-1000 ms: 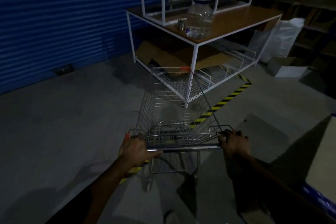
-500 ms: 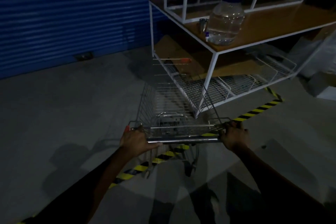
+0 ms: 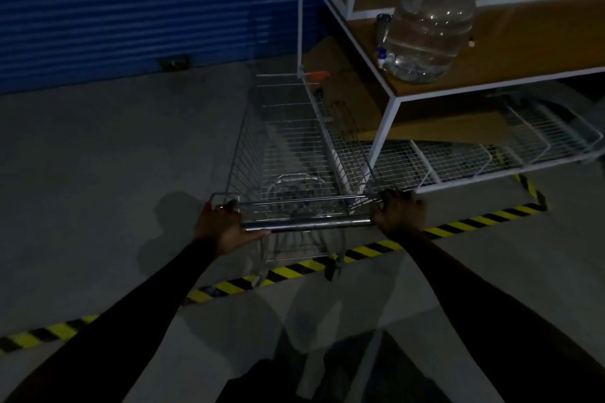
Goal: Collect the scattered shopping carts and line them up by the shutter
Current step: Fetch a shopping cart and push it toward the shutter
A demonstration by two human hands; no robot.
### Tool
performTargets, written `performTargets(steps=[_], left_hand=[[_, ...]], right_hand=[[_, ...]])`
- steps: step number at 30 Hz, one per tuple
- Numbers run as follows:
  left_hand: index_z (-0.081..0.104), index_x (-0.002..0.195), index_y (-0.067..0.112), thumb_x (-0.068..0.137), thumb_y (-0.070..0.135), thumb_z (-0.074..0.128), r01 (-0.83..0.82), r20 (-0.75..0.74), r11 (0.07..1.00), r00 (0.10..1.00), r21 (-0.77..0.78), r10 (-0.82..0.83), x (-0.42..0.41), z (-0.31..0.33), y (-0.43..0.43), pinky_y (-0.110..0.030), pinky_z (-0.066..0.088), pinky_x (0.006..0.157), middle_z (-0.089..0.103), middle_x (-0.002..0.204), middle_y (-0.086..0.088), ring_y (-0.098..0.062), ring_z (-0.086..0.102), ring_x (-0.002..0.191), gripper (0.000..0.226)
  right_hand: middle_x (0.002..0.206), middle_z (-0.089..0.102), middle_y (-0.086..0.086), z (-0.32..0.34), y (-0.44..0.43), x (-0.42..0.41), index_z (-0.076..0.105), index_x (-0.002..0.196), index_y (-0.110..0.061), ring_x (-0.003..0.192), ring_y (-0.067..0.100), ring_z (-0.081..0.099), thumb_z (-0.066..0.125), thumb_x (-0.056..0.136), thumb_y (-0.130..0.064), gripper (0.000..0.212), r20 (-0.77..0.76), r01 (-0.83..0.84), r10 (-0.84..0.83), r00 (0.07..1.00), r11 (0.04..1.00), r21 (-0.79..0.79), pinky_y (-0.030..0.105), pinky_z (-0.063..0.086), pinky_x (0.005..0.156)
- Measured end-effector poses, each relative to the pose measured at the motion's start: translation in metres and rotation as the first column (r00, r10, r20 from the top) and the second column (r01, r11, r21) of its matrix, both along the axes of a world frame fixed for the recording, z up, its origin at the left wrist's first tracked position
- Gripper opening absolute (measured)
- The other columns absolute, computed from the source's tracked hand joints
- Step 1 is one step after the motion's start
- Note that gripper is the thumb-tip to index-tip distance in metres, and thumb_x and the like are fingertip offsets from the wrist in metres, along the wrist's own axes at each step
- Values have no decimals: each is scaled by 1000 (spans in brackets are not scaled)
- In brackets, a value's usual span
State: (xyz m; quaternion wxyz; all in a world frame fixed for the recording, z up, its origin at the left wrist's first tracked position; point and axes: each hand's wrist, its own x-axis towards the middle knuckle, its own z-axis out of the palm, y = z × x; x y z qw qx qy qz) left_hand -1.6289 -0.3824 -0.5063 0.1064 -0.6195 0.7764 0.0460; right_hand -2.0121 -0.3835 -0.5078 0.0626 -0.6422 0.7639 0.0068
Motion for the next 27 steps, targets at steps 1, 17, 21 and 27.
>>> performTargets(steps=[1,17,21,27], left_hand=[[75,112,23,45,101,-23,-5,10,1000,1000,1,5,-6,0,-7,-48,6,122,48,152,-1,-14,48,136,142],[78,81,18,52,103,-14,-98,-34,993,995,-72,96,-64,-5,-102,-49,16,119,57,143,-9,-20,65,113,129],[76,70,12,68,101,2,-84,-50,987,996,-134,78,-72,-18,-117,-55,33,112,67,127,-13,-25,73,91,115],[73,63,9,77,96,11,-95,-29,981,995,-167,92,-91,-19,-134,-57,45,99,73,110,-17,-29,74,83,108]], right_hand=[[129,60,9,-1,-10,-6,62,127,-19,123,39,46,50,95,-48,44,13,-2,2,1000,1000,-2,46,40,92],[125,66,10,-3,-149,-63,67,124,-18,120,40,52,36,90,-53,58,-2,-83,83,997,995,-52,46,44,93],[113,70,12,-4,-169,-74,72,112,-15,111,41,56,39,90,-47,51,-4,-130,131,991,984,-122,45,47,85],[96,72,15,-8,-200,-93,74,96,-11,97,43,61,34,85,-46,55,-12,-187,186,982,979,-77,47,53,81]])
